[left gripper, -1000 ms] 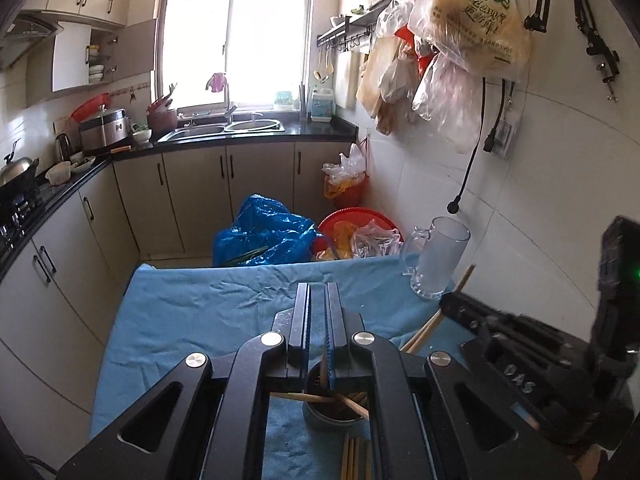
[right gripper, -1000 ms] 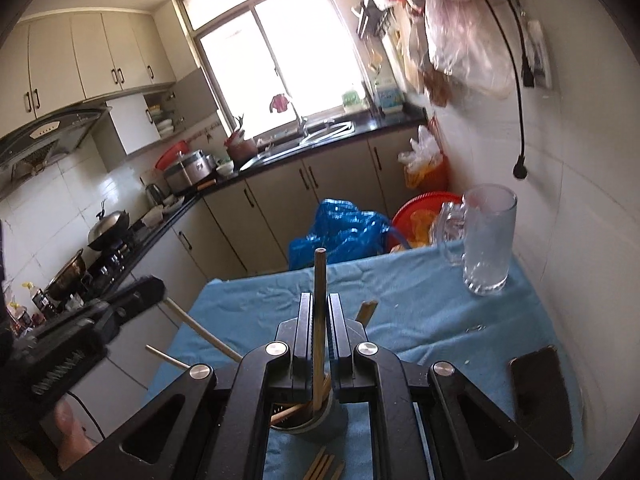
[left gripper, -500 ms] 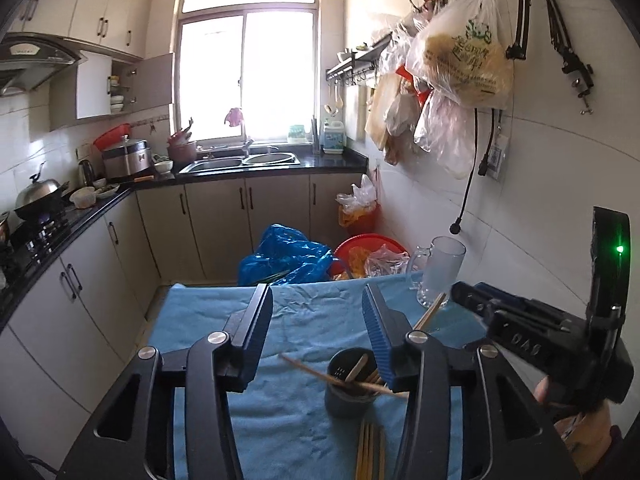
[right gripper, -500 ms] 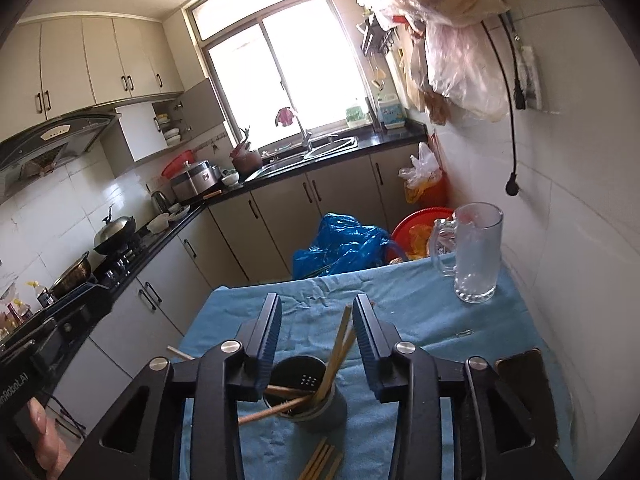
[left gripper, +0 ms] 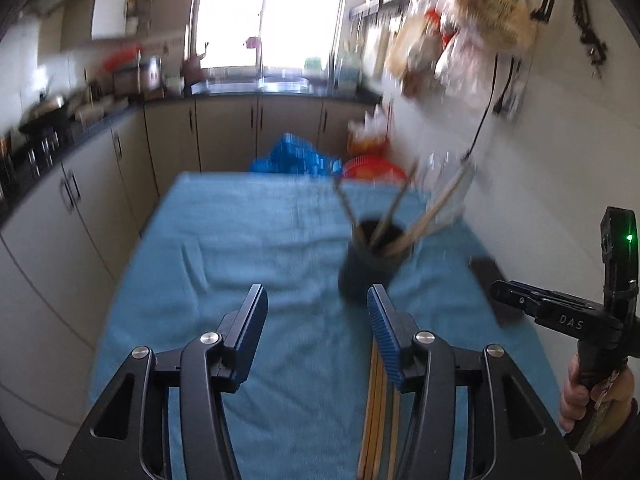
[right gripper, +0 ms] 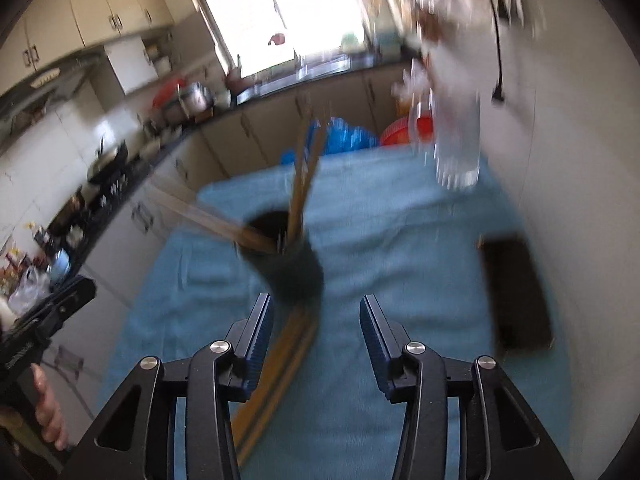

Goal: Organize utensils
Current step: 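Grasp a wooden chopstick with the left tool while the right tool grasps another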

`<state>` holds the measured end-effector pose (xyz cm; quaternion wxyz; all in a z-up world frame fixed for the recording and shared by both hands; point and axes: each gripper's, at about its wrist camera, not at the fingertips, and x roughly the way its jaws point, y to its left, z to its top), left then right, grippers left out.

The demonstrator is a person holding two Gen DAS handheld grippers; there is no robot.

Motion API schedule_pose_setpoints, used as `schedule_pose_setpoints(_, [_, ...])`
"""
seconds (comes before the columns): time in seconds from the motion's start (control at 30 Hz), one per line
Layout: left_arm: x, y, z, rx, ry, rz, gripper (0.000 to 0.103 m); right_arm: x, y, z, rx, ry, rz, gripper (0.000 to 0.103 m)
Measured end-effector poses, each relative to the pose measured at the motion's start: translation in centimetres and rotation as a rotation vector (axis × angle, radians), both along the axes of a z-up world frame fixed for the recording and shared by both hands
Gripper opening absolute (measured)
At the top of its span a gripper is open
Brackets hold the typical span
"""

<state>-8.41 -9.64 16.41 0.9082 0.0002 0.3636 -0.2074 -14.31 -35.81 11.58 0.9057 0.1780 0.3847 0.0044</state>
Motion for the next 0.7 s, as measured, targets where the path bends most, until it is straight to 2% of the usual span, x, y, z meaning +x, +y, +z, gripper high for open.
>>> schedule_pose_setpoints(0.17, [-0.7, -1.0, -4.9, 0.05, 0.091, -0.029, 0.051, -1.0, -0.1, -4.9, 0.102, 0.116, 0.019, 0.049])
schedule_pose_setpoints(0.43, [-2.0, -4.1, -10.1, 0.119, 0.183, -0.153, 0.05, -1.8, 1.6, -8.2, 0.142, 0.171, 0.054, 0.049])
schedule_pose_setpoints(0.53, [-2.1, -5.6, -11.3, 0.136, 0.21, -0.208, 0.04, -1.9, 2.2, -8.9, 0.155, 0.183, 0.066, 0.049])
schedule_pose_setpoints(0.67, [-1.4, -7.2, -13.1, 0.174, 0.247, -0.236, 0.014, -1.8, 2.9, -9.7, 0.158, 0.191, 0.076, 0.049])
schedule_pose_setpoints(0.7, [-1.3, -7.4, -13.3, 0.173, 0.248, -0.236, 0.012, -1.9, 2.9, -9.7, 0.159, 0.192, 0.077, 0.049])
